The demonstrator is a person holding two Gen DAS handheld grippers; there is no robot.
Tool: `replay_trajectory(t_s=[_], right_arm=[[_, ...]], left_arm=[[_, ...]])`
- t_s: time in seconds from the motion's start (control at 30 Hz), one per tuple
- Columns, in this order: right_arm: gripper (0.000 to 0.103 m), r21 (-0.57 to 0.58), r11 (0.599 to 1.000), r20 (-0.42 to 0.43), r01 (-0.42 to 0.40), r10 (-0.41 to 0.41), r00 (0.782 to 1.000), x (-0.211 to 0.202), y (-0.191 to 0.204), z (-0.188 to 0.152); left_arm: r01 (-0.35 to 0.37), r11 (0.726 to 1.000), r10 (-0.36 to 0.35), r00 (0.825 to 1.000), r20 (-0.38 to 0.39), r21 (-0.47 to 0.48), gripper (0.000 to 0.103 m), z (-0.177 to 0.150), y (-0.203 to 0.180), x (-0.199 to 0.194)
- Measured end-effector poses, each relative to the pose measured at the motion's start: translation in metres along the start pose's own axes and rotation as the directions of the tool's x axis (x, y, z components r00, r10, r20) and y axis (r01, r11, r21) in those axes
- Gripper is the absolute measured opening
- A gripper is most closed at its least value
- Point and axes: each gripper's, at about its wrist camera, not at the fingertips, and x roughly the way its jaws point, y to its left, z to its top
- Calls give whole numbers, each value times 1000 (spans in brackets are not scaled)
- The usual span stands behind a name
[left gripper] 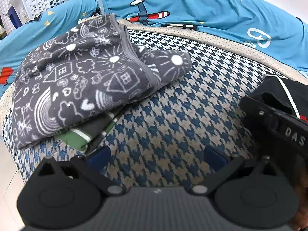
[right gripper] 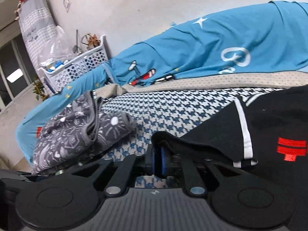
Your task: Fold clothes
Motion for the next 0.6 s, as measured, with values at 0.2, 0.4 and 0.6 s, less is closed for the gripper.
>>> replay_trajectory(t_s=[0.2,0.4,0.6], right_arm=[[41,-60,997,-25,-42,40,999,-5,10,5],[41,-57,994,-16,-96,95,995,-21,10,15],[41,-47,992,18,-115,116,993,-37,11,26]], left_arm=[[-3,1000,3,1000,5,-5,103,0,0,-2],[12,999,-12,1000,13,-34,103,4,3,-6],[23,999,-22,1000,22,-35,103,6,1,-8]])
